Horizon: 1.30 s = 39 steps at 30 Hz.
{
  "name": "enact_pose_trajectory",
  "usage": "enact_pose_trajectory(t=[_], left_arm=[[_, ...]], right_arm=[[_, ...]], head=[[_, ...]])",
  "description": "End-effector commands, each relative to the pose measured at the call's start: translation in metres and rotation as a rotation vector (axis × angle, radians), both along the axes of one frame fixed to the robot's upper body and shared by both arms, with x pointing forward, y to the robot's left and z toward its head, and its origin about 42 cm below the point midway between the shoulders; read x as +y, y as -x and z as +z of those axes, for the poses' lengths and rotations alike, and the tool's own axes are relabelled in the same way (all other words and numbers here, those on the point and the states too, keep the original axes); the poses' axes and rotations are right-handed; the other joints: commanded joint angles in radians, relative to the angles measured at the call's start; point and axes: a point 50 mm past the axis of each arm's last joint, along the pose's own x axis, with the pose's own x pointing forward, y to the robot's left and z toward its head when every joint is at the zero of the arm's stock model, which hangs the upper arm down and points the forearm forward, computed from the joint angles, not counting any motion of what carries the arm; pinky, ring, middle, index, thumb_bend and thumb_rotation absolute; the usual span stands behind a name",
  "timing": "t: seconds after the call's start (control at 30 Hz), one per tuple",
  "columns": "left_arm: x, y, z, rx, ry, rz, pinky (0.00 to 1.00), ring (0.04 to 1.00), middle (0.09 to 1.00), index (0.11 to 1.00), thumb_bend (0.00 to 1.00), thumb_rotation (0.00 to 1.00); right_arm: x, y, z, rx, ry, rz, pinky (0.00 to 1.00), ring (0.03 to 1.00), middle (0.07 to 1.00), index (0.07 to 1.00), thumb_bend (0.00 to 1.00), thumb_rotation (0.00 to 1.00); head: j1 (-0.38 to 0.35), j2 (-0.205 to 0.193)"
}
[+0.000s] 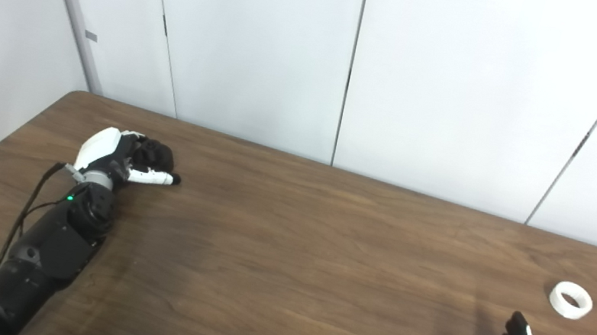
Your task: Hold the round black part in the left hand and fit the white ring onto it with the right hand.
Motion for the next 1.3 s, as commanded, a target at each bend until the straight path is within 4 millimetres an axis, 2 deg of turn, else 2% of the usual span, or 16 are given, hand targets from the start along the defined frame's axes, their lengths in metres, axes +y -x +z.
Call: enact_pose_trajectory(t=[0.0,0.7,0.8,0.87,0.9,0.93,0.97,1.07,1.2,1.27], left_arm=[[0.0103,-0.0072,0.027,-0.086,-0.038,0.019,1.0,0.997,0.94,0.796,0.97,0.28],[0.0172,-0.0029,0.0223,-0.075,-0.037,0.039,1.0,0.961,0.874,0.723,0.94,0.24],[0.016,-0.0022,0.0229,-0.091,-0.037,0.038,1.0,0.943,0.847,0.666,0.91,0.22],[0.015,-0.0024,0.023,-0.101,-0.022,0.051,1.0,0.936,0.826,0.606,0.87,0.17],[0.0143,-0.0023,0.0229,-0.109,-0.011,0.059,1.0,0.936,0.817,0.548,0.7,0.12],[0.0138,-0.0022,0.0227,-0.115,-0.001,0.065,1.0,0.938,0.805,0.51,0.6,0.09],[0.0134,-0.0021,0.0224,-0.12,0.008,0.069,1.0,0.941,0.799,0.497,0.56,0.07],[0.0132,-0.0019,0.0205,-0.122,0.017,0.075,0.93,0.941,0.785,0.485,0.53,0.05],[0.0131,-0.0021,0.0196,-0.12,-0.003,0.07,0.98,0.938,0.778,0.484,0.52,0.05],[0.0125,-0.0022,0.0197,-0.123,-0.01,0.066,0.96,0.92,0.769,0.484,0.52,0.05]], right_arm=[[-0.0017,-0.0022,0.012,-0.06,0.015,0.003,1.0,1.0,1.0,1.0,0.33,1.0],[-0.0057,-0.0019,0.0118,-0.051,0.026,0.009,1.0,1.0,1.0,1.0,0.36,1.0],[-0.0055,-0.0016,0.0125,-0.05,0.03,0.008,1.0,1.0,1.0,1.0,0.36,1.0],[-0.0055,-0.0018,0.0128,-0.052,0.031,0.007,1.0,1.0,1.0,1.0,0.35,1.0],[-0.0056,-0.0017,0.0129,-0.054,0.029,0.006,1.0,1.0,1.0,1.0,0.35,1.0],[-0.0058,-0.0017,0.013,-0.055,0.028,0.006,1.0,1.0,1.0,1.0,0.35,1.0],[-0.0059,-0.0017,0.0131,-0.056,0.028,0.006,1.0,1.0,1.0,1.0,0.34,1.0],[-0.006,-0.0014,0.0135,-0.063,0.023,0.006,1.0,1.0,1.0,1.0,0.32,1.0],[-0.0063,-0.0013,0.0144,-0.059,0.016,0.005,1.0,1.0,1.0,1.0,0.33,1.0],[-0.0072,-0.0016,0.0146,-0.06,0.026,0.002,1.0,1.0,1.0,1.0,0.33,1.0]], head=[[0.002,0.002],[0.002,0.01],[0.002,0.011],[0.002,0.011],[0.004,0.012],[0.004,0.012],[0.004,0.012],[0.004,0.011],[0.006,0.012],[0.007,0.011]])
